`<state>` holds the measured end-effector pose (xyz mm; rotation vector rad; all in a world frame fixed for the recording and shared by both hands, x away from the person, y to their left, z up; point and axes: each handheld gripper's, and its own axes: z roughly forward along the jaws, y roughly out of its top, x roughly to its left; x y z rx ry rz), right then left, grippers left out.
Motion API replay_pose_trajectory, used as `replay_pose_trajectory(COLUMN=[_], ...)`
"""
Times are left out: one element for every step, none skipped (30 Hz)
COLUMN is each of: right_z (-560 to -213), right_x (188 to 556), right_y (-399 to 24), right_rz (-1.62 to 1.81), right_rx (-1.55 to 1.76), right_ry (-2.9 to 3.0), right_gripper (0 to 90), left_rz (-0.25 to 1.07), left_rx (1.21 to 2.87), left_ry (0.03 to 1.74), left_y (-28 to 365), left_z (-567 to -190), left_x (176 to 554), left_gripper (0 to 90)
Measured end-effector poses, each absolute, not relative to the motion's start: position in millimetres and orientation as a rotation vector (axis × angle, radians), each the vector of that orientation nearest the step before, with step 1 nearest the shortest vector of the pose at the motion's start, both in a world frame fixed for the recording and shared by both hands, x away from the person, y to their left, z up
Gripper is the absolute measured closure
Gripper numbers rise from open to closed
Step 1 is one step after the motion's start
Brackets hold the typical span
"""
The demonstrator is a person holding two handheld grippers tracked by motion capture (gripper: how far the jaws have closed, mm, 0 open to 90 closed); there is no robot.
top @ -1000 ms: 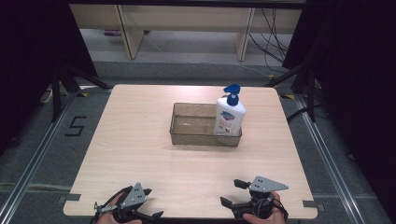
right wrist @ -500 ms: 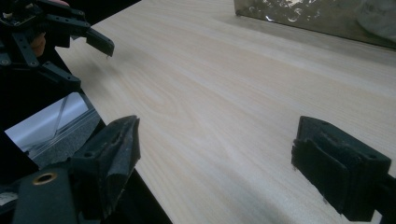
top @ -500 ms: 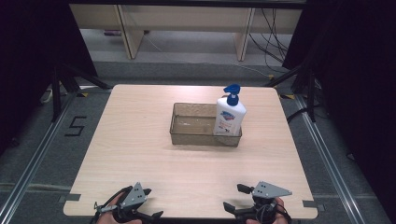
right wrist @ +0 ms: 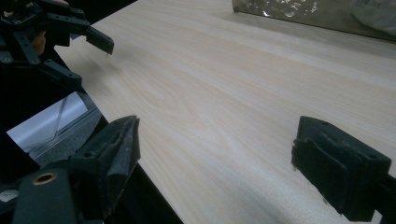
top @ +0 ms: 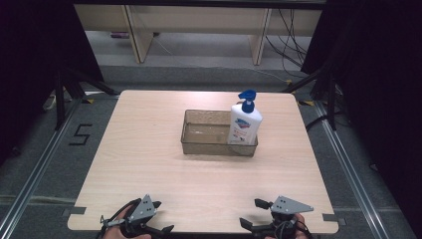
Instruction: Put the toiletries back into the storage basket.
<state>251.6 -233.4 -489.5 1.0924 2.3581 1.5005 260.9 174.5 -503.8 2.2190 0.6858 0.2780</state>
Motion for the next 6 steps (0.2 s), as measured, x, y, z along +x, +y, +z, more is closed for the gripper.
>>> replay_pose_trajectory(right_z=[-489.8,-490.5,-490.7,-490.8,-490.9,-490.9], right_x=[251.9,252.5,252.5,252.7,252.8,252.8], right_y=[-233.4,-233.0,-232.8,-233.1,-232.9,-232.9], right_rz=[1.502,1.503,1.504,1.499,1.499,1.499], right_rx=[1.088,1.09,1.093,1.086,1.087,1.089], right_ry=[2.358,2.354,2.354,2.355,2.356,2.356], right_gripper=[15.3,15.4,15.4,15.3,15.3,15.3], left_rz=[0.278,0.277,0.278,0.279,0.279,0.279], left_rx=[2.22,2.219,2.219,2.219,2.219,2.219], left_ry=[0.685,0.686,0.686,0.685,0.685,0.685], left_y=[174.6,174.6,174.6,174.7,174.8,174.8], left_z=[-503.7,-503.8,-503.7,-503.7,-503.6,-503.6], left_x=[260.9,260.9,261.0,261.0,261.1,261.1], left_gripper=[15.9,15.9,15.9,15.9,15.9,15.9])
